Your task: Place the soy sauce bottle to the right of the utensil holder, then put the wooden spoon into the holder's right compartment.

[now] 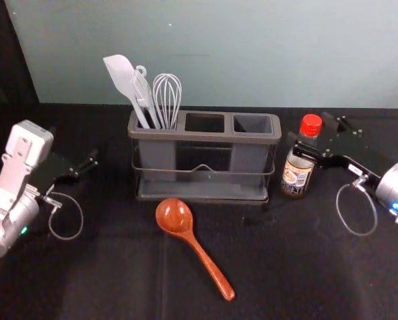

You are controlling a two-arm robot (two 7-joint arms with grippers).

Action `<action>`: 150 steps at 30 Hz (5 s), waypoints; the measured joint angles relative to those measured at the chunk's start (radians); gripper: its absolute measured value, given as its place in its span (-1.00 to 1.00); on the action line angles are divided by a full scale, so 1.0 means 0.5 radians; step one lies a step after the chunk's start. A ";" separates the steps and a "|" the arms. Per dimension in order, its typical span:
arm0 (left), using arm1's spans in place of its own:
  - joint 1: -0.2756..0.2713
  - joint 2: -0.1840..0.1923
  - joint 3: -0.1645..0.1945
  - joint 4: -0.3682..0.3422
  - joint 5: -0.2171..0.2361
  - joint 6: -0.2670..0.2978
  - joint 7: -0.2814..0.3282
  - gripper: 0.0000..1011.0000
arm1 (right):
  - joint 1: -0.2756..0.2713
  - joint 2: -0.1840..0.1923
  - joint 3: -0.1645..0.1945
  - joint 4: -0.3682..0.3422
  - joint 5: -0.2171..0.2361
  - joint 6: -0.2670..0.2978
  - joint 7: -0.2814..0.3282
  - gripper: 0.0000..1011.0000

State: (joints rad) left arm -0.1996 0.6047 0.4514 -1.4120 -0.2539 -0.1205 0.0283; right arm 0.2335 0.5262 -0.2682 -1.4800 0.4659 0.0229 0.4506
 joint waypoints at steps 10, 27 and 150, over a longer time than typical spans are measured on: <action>0.000 0.000 0.000 0.000 0.000 0.000 0.000 0.99 | -0.134 0.071 0.131 -0.239 0.034 -0.009 -0.046 0.98; 0.000 0.000 0.000 0.000 0.000 0.000 0.000 0.99 | -0.204 0.277 0.055 -0.726 0.135 0.249 0.101 0.98; 0.000 0.000 0.000 0.000 0.000 0.000 0.000 0.99 | 0.524 -0.812 -0.798 0.168 -0.557 1.843 -0.398 0.98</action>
State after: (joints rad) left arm -0.1995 0.6047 0.4514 -1.4120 -0.2539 -0.1205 0.0283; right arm 0.4956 0.1202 -0.6669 -1.3962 0.1873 0.9442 0.2515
